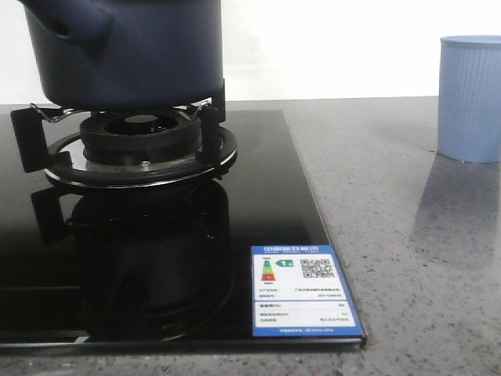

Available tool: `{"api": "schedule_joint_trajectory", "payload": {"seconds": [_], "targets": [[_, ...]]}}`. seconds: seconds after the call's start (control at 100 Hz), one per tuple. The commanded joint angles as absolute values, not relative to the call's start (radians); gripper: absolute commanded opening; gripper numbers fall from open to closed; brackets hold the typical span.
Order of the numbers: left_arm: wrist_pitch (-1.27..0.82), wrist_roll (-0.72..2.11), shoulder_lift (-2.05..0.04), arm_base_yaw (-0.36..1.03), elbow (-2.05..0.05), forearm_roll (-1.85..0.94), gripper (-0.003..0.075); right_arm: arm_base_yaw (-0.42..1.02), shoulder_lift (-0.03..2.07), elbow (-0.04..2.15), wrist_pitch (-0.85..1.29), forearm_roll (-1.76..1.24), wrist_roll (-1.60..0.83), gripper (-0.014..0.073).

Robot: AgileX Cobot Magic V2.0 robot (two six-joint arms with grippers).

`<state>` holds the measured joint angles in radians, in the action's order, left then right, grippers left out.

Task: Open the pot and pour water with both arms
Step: 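Lower the lid onto the pot with the left gripper and release the knob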

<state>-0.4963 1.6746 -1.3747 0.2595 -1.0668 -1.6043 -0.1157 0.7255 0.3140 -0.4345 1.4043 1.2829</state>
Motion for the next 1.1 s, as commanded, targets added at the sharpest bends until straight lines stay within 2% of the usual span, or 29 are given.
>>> {"api": "schedule_joint_trajectory", "payload": {"seconds": [0.0, 0.65, 0.77, 1.09], "targets": [[-0.538, 1.678, -1.363, 0.263, -1.099, -1.656, 0.0348, -0.12, 0.721, 0.338, -0.456, 1.382, 1.282, 0.0579], [-0.548, 1.678, -1.37, 0.263, -1.093, -1.576, 0.0358, -0.12, 0.721, 0.338, -0.456, 1.382, 1.282, 0.0579], [-0.546, 1.678, -1.37, 0.263, -1.093, -1.556, 0.0389, -0.12, 0.721, 0.338, -0.456, 1.382, 1.282, 0.0579], [-0.541, 1.676, -1.37, 0.261, -1.093, -1.533, 0.0547, -0.12, 0.721, 0.338, -0.456, 1.383, 1.282, 0.0579]]}}
